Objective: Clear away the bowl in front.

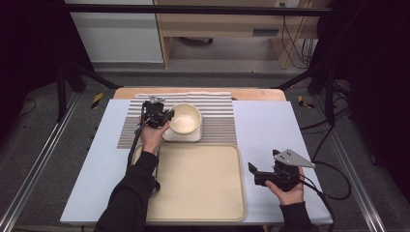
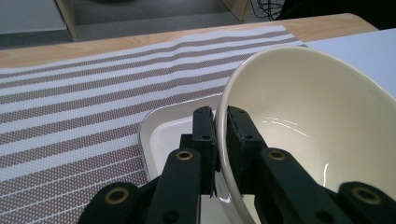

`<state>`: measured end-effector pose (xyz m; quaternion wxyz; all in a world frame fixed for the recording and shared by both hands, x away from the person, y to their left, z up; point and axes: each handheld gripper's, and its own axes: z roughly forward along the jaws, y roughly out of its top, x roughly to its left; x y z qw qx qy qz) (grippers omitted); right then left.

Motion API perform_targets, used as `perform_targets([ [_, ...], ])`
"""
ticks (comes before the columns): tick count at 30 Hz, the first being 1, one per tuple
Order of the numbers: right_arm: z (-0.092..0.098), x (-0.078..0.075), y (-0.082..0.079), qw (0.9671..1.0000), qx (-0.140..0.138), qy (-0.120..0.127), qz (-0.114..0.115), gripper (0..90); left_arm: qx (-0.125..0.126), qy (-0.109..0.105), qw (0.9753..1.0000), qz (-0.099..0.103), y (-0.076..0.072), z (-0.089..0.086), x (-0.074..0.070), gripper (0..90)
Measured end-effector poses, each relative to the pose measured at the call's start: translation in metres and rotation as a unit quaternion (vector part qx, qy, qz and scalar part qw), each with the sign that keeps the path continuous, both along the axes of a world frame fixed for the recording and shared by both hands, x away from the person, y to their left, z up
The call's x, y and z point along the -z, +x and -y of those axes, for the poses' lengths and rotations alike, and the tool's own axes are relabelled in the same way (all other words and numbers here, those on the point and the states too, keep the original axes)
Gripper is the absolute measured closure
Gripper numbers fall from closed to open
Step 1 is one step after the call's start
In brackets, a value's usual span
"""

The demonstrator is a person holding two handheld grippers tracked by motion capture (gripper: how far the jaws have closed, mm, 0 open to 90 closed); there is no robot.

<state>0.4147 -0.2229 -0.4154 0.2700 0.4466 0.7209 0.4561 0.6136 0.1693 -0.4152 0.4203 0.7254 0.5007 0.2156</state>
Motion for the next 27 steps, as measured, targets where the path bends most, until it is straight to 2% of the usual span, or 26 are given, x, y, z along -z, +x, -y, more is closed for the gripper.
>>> perform_targets([
  [9,0.0,-0.001,-0.001,1.0,-0.001,0.003,0.001,3.1,0.014,-0.006,0.9996,0.022,-0.022,-0.006,-0.026,82.3],
  [15,0.001,-0.002,-0.002,1.0,0.001,0.004,0.002,2.9,0.036,-0.007,0.9989,0.031,-0.041,-0.005,-0.04,82.3],
  [21,0.0,-0.002,-0.002,1.0,0.0,0.005,0.002,2.8,0.055,0.001,0.9978,0.038,-0.06,-0.003,-0.045,82.3],
  [27,0.0,-0.002,-0.002,1.0,-0.001,0.006,0.003,2.9,0.067,0.009,0.9969,0.04,-0.076,-0.004,-0.043,82.3],
])
